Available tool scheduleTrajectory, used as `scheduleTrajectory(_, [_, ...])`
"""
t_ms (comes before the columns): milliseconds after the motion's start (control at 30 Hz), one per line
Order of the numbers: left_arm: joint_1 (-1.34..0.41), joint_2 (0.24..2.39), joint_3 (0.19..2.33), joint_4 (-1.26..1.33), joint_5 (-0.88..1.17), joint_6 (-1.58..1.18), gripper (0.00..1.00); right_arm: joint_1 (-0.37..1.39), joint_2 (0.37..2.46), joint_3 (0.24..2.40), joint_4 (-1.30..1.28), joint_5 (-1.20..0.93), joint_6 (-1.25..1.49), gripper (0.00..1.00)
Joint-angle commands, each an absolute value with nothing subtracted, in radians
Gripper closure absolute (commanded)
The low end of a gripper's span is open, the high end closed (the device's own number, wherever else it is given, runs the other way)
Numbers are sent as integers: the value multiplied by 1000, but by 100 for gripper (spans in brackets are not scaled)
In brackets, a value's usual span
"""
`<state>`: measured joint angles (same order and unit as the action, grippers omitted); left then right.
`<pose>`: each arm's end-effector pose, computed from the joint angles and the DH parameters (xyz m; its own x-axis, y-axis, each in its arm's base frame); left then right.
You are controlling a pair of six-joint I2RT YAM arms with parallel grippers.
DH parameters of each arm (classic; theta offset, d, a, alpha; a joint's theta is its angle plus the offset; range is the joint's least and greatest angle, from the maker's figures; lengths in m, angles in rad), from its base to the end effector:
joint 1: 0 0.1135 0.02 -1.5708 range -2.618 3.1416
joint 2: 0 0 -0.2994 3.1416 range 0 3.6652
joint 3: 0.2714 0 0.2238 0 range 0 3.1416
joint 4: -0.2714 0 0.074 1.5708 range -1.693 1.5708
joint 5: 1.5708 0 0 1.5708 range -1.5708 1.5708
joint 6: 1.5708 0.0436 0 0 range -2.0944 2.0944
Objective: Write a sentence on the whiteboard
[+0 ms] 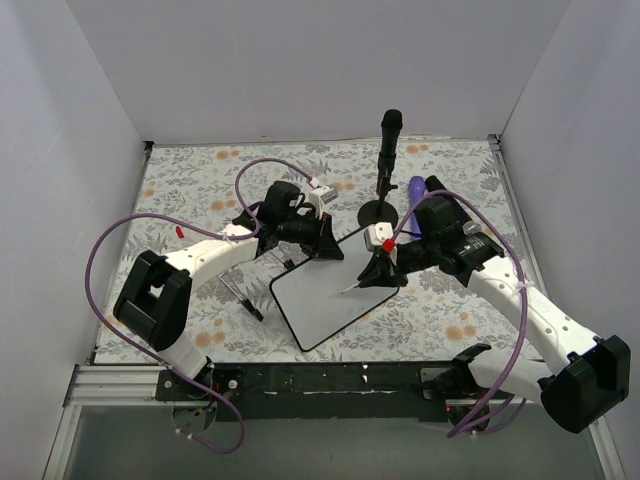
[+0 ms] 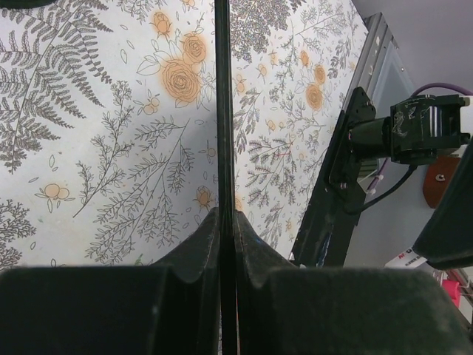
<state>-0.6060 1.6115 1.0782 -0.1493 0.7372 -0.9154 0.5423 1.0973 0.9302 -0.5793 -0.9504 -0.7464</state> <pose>0.2552 -0.2125 0.2877 -0.9902 -0.0279 -0.1367 0.1073 0.4747 -0.8736 0.1350 0.1228 0.3358 0.1242 -0.3860 -0.9141 -0.9908 -0.0987 -0.0929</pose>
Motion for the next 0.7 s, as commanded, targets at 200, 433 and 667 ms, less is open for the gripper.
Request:
scheduleTrajectory(200, [-617,1559,1035,-61,719,-957,100,607,1085,989,-437,-841,-664,99])
scheduleTrajectory(433, [-617,1560,1023,-25,729,-988,100,658,1101,1000,-356,-819,-603,99])
scheduleTrajectory(667, [-617,1583,1041,-11,724,-992,100,802,1160,992,-264,-735,-537,99])
